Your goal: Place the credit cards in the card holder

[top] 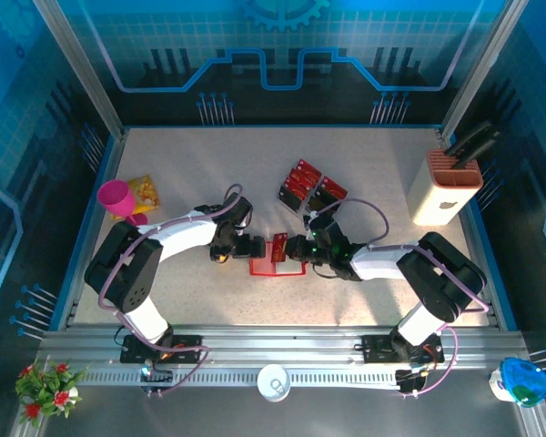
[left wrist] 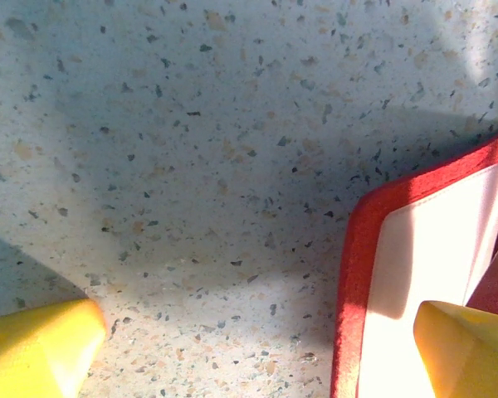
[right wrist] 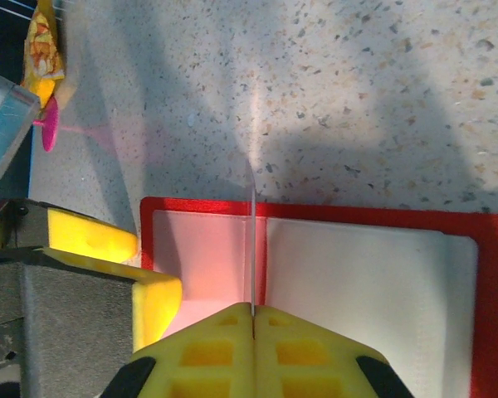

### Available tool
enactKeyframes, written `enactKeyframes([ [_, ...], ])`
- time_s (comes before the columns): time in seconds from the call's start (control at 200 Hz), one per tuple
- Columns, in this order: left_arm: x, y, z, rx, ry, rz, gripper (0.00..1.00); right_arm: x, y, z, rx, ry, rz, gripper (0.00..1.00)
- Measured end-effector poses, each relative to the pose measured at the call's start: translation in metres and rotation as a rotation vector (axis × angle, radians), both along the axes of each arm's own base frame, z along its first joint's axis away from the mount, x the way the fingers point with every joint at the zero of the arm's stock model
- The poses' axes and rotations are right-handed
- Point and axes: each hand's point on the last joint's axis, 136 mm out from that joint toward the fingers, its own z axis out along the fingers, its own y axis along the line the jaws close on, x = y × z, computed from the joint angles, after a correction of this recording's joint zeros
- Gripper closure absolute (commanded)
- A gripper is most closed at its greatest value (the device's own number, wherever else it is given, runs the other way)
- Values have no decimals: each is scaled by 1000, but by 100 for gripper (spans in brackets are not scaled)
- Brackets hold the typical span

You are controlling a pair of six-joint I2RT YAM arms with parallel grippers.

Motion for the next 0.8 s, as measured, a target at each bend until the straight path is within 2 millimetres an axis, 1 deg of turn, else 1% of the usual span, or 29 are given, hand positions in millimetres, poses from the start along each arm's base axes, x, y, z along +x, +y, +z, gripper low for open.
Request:
enactKeyframes([
  [0.455,0,0,0,1,1,0,1,-1,-2,-4,-4,6,-1,100],
  [0.8,0,0,0,1,1,0,1,-6,3,-11,13,34,35,100],
])
